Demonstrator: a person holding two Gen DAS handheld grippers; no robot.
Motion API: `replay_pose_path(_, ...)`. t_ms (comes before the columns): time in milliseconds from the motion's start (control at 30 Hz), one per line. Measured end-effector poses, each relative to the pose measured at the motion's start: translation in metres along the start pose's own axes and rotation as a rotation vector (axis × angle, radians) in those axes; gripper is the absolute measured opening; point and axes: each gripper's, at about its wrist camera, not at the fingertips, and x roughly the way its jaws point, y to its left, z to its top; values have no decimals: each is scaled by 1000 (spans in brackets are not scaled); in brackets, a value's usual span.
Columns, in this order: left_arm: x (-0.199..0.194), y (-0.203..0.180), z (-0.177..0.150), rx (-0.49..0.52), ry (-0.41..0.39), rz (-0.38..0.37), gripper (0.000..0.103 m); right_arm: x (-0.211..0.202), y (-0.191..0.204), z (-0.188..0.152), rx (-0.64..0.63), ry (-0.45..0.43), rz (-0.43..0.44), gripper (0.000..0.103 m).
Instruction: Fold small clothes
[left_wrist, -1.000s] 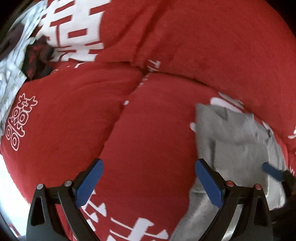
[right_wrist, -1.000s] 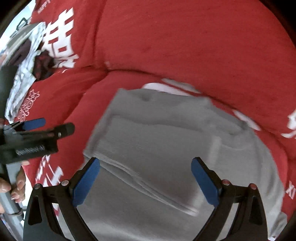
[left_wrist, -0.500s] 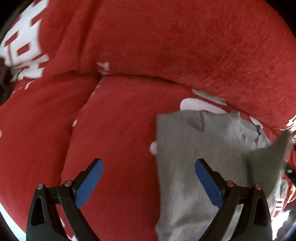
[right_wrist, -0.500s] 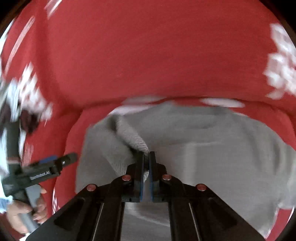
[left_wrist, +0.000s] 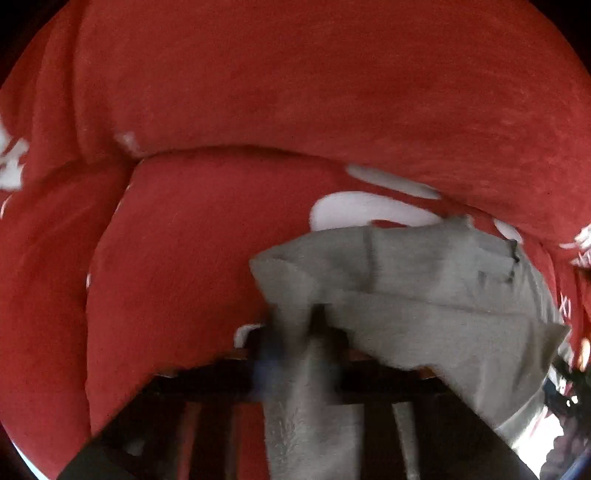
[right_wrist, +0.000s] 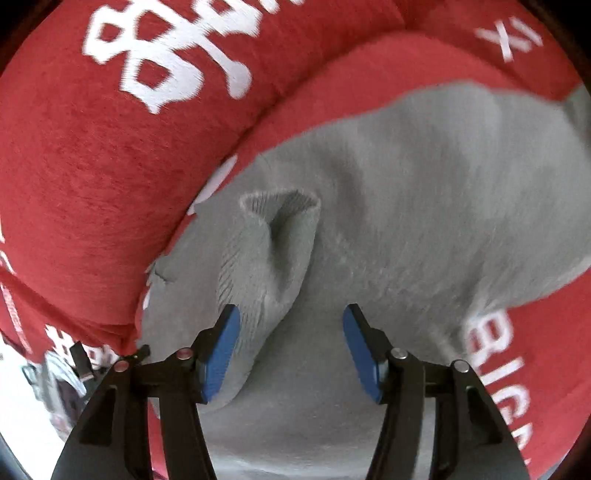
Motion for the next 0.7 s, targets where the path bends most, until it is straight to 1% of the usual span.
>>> replay_pose_path(33, -4, -3, 1, 13, -6, 9, 13, 1, 0, 2, 22, -23, 14, 63)
replay_pose_path(67, -8, -2, 2, 9, -17, 0, 12, 0, 1, 6, 17, -32, 3, 60)
replay_pose_path(100, -13, 1, 2, -5, -29, -11, 12, 4, 9, 7, 1, -23, -15, 42)
replay_pose_path(133, -19, 8, 2, -25, -41, -32, 11, 6, 14, 9, -13, -3, -24, 12)
replay_pose_path(167, -22, 16, 2, -46, -44, -43, 9, 6, 21, 11, -24, 9, -12, 12)
replay_pose_path(200, -23, 23, 1, -60, -41, -36, 9, 0, 30, 13, -51, 3, 29, 12)
replay_pose_path(233, -22, 29, 0, -66, -38, -27, 9, -7, 38, 14, -81, -5, 48, 12)
replay_pose_path(267, -20, 35, -1, -73, -27, -23, 9, -17, 48, 15, -131, -27, 65, 12)
replay_pose_path(300, -18, 38, -2, -77, -19, -24, 9, -21, 52, 15, -150, -33, 65, 12)
replay_pose_path(367, -18, 39, -3, -71, -24, -13, 9, -27, 50, 14, -171, -46, 28, 11)
replay_pose_path(400, -20, 40, -5, -66, -26, -7, 9, -27, 42, 15, -164, -58, -26, 10)
replay_pose_path(433, -22, 40, -5, -61, -27, -2, 9, -23, 32, 15, -141, -74, -111, 10)
replay_pose_path(467, -23, 39, -5, -56, -27, -2, 9, -22, 15, 15, -88, -76, -204, 10)
replay_pose_path(500, -25, 39, -6, -56, -22, 0, 9, -23, -3, 15, -6, -68, -243, 14)
replay_pose_path(533, -27, 39, -5, -43, -20, 0, 9, -24, -11, 14, 42, -65, -212, 14)
replay_pose_path(567, -27, 37, -4, -30, -19, 3, 9, -30, -20, 13, 69, -71, -152, 14)
replay_pose_path(600, -28, 36, -4, -23, -18, 5, 9, -35, -20, 13, 48, -73, -145, 24)
replay_pose_path(633, -30, 35, -3, -21, -16, 8, 9, -40, -16, 13, 3, -76, -148, 40)
replay_pose_path(667, -31, 34, -3, -29, -15, 10, 9, -43, -9, 14, -54, -81, -140, 46)
replay_pose_path(700, -33, 34, -3, -42, -16, 14, 9, -43, -4, 16, -95, -78, -133, 48)
